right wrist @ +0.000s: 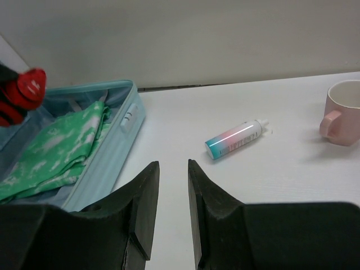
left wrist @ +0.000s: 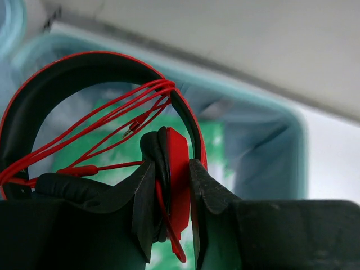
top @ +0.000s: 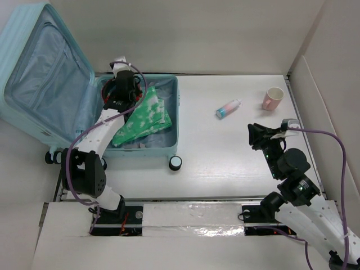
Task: Pack the luggage
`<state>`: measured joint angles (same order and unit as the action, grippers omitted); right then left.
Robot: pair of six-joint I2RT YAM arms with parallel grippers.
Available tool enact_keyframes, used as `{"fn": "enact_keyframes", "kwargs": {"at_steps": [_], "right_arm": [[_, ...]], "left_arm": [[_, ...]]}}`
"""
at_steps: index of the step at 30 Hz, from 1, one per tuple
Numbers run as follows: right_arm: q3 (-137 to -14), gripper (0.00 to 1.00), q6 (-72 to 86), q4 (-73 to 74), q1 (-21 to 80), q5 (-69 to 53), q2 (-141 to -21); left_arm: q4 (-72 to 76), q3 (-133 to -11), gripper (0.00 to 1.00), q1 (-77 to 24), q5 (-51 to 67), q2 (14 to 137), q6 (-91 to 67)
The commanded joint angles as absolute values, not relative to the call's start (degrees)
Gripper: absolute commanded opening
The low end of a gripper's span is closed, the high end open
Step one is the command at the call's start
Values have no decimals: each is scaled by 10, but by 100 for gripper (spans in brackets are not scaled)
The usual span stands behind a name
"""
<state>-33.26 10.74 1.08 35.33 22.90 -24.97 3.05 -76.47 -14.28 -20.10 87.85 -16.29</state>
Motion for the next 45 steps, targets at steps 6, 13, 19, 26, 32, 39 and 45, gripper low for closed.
{"fn": "enact_keyframes", "kwargs": {"at_steps": [6, 13, 19, 26, 32, 39, 45], "right_arm": [[-347, 33, 102, -2, 353, 219, -254], [-349, 33, 101, -2, 353, 214, -257], [-349, 33, 99, -2, 353, 213, -260], [-349, 32, 99, -4, 353, 213, -267], [-341, 0, 106, -4, 353, 230, -250], [-327, 0, 112, -14, 353, 254, -222], [-325, 12, 117, -10, 353, 269, -217]], "left_arm": [[125, -686, 0, -112, -195, 864, -164], [127, -702, 0, -112, -218, 911, -142], [107, -735, 46, -112, -230, 946, -135], [111, -777, 72, -142, -150, 895, -146], [144, -828, 55, -275, -62, 913, -89], [62, -1031, 81, -398, 14, 1120, -34], [-60, -1322, 90, -426, 27, 1364, -54]]}}
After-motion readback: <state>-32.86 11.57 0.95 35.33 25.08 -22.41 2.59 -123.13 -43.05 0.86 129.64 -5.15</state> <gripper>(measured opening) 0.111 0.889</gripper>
